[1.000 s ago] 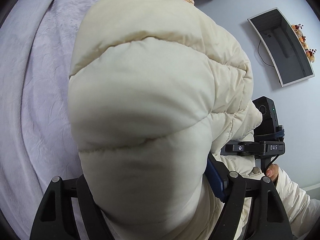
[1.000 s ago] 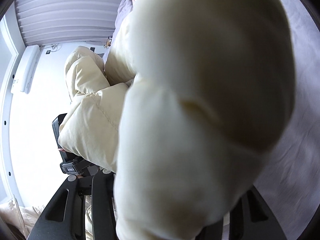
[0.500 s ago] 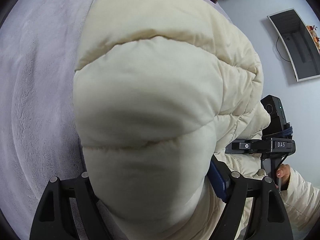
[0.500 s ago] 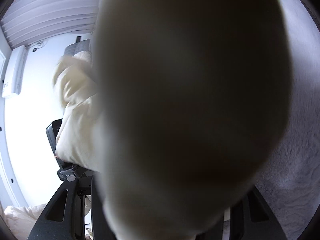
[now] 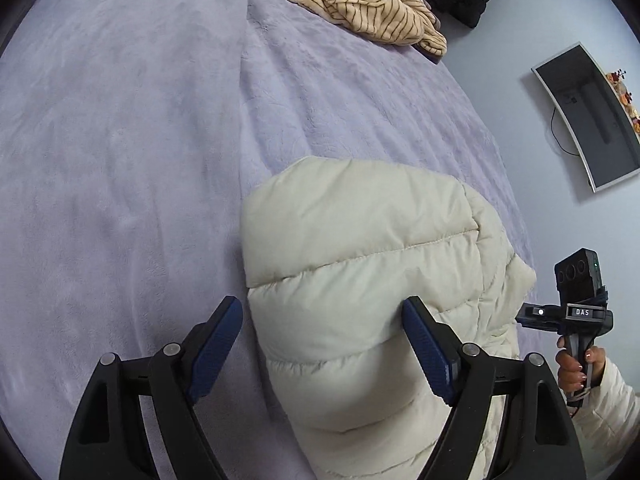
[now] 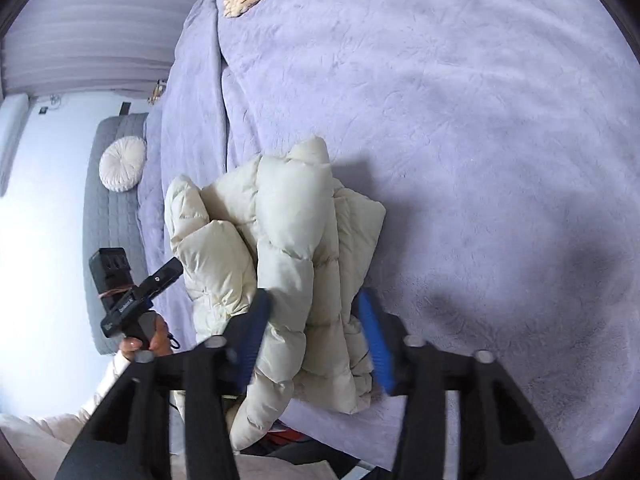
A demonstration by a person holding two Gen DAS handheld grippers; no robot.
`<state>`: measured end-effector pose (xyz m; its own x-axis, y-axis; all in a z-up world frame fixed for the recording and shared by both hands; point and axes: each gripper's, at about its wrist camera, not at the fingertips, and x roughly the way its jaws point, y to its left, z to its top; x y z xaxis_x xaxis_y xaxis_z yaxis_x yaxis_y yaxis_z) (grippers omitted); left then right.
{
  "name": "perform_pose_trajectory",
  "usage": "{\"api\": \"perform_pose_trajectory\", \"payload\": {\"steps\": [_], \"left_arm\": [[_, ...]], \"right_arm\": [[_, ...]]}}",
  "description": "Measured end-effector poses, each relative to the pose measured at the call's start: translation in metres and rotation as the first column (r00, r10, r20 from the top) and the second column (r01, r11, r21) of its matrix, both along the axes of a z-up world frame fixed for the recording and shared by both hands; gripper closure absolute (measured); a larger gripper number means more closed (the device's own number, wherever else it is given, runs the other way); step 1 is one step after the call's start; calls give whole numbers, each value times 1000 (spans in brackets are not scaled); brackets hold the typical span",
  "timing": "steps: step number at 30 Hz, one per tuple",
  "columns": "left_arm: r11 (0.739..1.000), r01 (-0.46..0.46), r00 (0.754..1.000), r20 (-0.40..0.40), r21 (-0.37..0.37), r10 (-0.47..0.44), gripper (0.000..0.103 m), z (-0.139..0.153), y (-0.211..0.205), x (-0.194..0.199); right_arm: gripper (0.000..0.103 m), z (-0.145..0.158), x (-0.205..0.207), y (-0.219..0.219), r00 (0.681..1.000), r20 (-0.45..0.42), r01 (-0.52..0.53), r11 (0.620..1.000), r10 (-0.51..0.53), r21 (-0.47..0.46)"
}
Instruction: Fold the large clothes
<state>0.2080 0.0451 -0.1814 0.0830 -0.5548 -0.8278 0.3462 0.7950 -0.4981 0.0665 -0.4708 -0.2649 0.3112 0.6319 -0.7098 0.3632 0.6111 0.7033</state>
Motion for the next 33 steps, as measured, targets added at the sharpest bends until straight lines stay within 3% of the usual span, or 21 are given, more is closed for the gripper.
{"api": "perform_pose_trajectory", "payload": {"steps": [1,3,4,6,8,9,13,17,21,26,29,31,33], "left_arm": [[1000,20,1000,-1,-7,-20,21,-4,-8,2],[997,72,997,21,-10,-71,21,-3,-34,-11],[995,97,995,38,-6,-97,21,-5,-43,-13],[991,134,990,55,-8,-133,21,2,-63,-23],[988,156,985,71,4,-156,21,3,-78,-28],[987,160,984,79,12,-161,21,5,-78,-31],[984,173,979,103,38,-176,21,10,-93,-34],[971,224,958,162,87,-236,21,26,-109,-44],[964,220,946,207,149,-248,21,40,-116,-50],[979,177,960,202,100,-194,21,50,-98,-41],[972,217,955,187,90,-230,21,45,-112,-44],[957,256,938,205,135,-280,21,37,-131,-53],[926,272,914,231,261,-333,21,21,-147,-66]], "right_arm": [[74,-6,-27,13,1000,-8,4,1000,-4,2],[86,-16,-27,26,1000,-3,-21,1000,21,8],[88,-16,-23,42,999,0,-37,999,37,8],[89,-14,3,60,998,-1,-70,997,70,14],[89,-36,22,69,994,-10,-105,994,105,11],[90,-41,34,112,993,-14,-119,993,119,20],[91,-59,60,152,987,20,-162,983,161,89],[92,-77,73,173,977,16,-211,973,211,95],[93,-80,63,163,982,17,-190,973,189,130],[93,-73,37,138,979,29,-201,970,199,139],[93,-77,32,133,981,30,-196,968,194,158],[93,-77,26,128,980,29,-199,967,197,161],[93,-77,23,125,980,22,-196,967,195,163]]}}
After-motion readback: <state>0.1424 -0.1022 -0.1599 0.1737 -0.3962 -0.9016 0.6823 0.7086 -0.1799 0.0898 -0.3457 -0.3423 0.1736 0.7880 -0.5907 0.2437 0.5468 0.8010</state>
